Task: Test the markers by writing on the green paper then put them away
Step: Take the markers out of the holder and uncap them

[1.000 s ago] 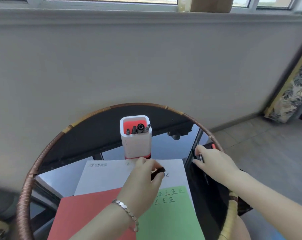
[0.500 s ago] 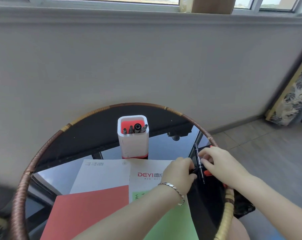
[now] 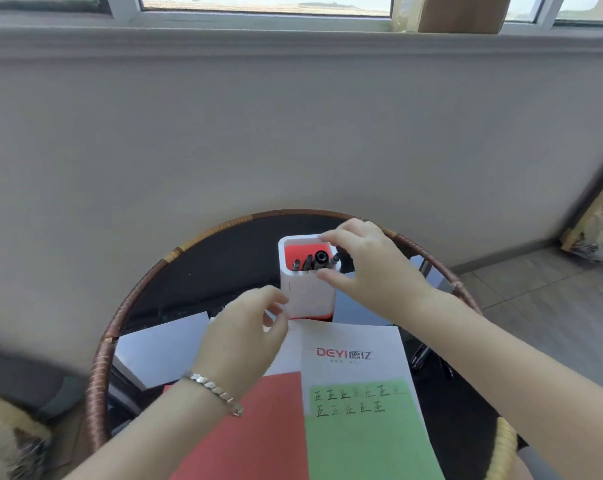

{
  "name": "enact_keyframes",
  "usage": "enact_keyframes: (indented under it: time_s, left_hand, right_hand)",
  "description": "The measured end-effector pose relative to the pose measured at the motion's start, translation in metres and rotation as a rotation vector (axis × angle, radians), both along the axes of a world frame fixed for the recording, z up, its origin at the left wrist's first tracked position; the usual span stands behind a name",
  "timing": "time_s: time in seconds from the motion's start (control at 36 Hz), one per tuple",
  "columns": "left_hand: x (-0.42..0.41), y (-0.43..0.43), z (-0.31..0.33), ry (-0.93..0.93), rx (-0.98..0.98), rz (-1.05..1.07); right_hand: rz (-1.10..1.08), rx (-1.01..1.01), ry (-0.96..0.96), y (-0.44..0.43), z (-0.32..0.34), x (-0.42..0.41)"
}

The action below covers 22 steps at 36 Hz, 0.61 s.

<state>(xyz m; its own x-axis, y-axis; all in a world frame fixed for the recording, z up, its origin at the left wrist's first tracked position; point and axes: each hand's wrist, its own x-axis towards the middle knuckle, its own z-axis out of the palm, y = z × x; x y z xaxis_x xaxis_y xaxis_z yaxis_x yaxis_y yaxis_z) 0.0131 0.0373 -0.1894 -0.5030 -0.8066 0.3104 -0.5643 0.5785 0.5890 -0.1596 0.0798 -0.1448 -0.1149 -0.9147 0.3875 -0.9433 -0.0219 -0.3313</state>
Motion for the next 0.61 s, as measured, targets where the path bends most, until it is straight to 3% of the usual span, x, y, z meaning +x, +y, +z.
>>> enact_keyframes:
  time_s: [0.14,0.33,0.5,0.61]
  left_hand:
    - [0.026,-0.003,0.0,0.022,-0.036,0.03]
    - [0.03,0.003,0.001,0.099,-0.091,0.001]
    - [0.007,0.013,0.016,0.287,-0.177,-0.113]
    - [-0.012,0.021,0.023,0.33,-0.249,-0.182]
  right_hand:
    - [-0.053,0.132,0.16,-0.02,-0.006,0.003]
    - [-0.05,-0.255,0.118,-0.008,0.002,0.0]
    - [0.072,-0.482,-0.141,0.038,0.053,0.018]
    - [0.109,-0.44,-0.494,0.056,0.06,0.028]
